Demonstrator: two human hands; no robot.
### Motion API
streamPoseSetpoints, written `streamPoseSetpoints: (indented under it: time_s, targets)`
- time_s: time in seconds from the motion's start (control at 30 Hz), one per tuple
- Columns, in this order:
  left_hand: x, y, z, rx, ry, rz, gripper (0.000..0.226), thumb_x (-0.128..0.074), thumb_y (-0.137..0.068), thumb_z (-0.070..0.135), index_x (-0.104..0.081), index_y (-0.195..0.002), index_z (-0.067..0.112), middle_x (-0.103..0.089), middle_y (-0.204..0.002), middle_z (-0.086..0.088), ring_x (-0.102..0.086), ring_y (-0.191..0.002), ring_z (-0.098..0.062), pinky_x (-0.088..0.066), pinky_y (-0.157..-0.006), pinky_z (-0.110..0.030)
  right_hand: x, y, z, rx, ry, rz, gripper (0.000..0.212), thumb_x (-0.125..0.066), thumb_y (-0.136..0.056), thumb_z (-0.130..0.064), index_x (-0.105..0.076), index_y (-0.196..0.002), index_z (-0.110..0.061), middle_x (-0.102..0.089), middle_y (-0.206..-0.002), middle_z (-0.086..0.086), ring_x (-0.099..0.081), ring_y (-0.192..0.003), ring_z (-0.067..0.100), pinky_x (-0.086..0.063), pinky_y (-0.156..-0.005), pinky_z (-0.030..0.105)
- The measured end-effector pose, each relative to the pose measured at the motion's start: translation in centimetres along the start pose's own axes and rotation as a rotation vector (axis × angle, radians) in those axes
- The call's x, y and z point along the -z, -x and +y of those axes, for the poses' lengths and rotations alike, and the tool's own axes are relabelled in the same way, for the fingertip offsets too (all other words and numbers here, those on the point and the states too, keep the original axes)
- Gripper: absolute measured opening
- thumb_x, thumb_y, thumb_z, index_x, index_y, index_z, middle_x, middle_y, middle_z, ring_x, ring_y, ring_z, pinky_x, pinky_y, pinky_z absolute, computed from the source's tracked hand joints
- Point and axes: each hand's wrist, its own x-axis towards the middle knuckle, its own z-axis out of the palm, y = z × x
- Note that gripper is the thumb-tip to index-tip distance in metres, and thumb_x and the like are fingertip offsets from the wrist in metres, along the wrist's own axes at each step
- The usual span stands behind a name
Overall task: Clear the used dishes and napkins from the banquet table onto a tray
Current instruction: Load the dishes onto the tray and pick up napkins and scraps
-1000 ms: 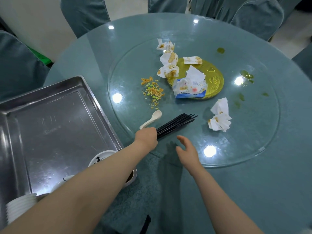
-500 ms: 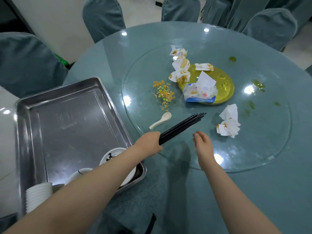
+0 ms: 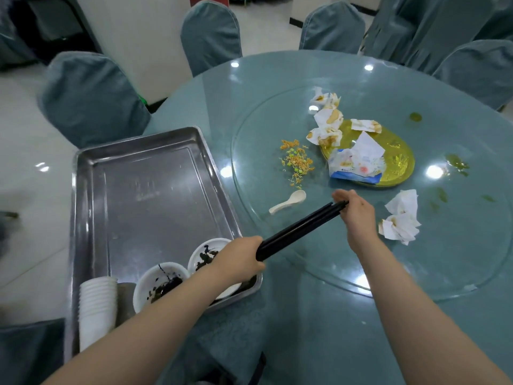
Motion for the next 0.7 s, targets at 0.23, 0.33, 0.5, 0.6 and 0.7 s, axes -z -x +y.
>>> streamPoseSetpoints:
  time_s: [0.23, 0.33, 0.5, 0.6, 0.7]
  targets:
    - [0.3, 2.0, -2.2, 0.035, 0.095, 0.017, 0.013, -0.06, -0.08, 0.023, -0.049, -0.084, 0.019, -0.055, -0.077, 0.003, -0.054, -0.072, -0.02, -0.038, -0.059, -0.033, -4.6, 2.3, 0.4, -0.053, 0.017, -0.194, 0.051, -0.037, -0.101, -0.025, -0.077, -0.069, -0.019, -0.072, -0.107, 0.011, -0.063, -0.107, 0.027, -0.049, -0.091, 0.037]
    - [0.7, 3.1, -3.4, 0.059, 0.144, 0.008, 0.012, -0.059, -0.081, 0.021, -0.048, -0.082, 0.022, -0.056, -0.075, 0.005, -0.055, -0.067, -0.016, -0.045, -0.063, -0.035, -5.6, 3.2, 0.3, -0.044, 0.03, -0.283, 0.048, -0.037, -0.102, -0.028, -0.077, -0.079, -0.016, -0.074, -0.098, 0.007, -0.063, -0.108, 0.026, -0.047, -0.102, 0.044]
    - [1.2, 4.7, -4.6, 0.094, 0.177, -0.009, 0.023, -0.06, -0.079, 0.017, -0.042, -0.071, 0.03, -0.052, -0.069, 0.007, -0.052, -0.069, -0.017, -0.037, -0.057, -0.029, -7.4, 4.6, 0.8, 0.097, 0.137, -0.337, 0.045, -0.034, -0.103, -0.033, -0.074, -0.091, -0.017, -0.075, -0.096, -0.001, -0.066, -0.101, 0.015, -0.048, -0.1, 0.039]
    - [1.1, 5.6, -5.4, 0.138, 0.196, -0.017, 0.017, -0.062, -0.08, 0.022, -0.048, -0.077, 0.03, -0.057, -0.073, 0.007, -0.056, -0.075, -0.017, -0.041, -0.061, -0.029, -8.6, 5.0, 1.4, 0.214, 0.215, -0.356, 0.042, -0.034, -0.102, -0.037, -0.073, -0.091, -0.025, -0.073, -0.101, -0.005, -0.065, -0.104, 0.013, -0.046, -0.102, 0.039]
    - [1.3, 6.9, -6.2, 0.161, 0.224, 0.015, 0.009, -0.062, -0.081, 0.026, -0.055, -0.086, 0.026, -0.062, -0.08, 0.007, -0.06, -0.075, -0.015, -0.048, -0.066, -0.031, -9.8, 5.5, 1.9, 0.231, 0.248, -0.399, 0.04, -0.036, -0.099, -0.042, -0.072, -0.089, -0.028, -0.074, -0.1, -0.006, -0.064, -0.104, 0.013, -0.046, -0.101, 0.041]
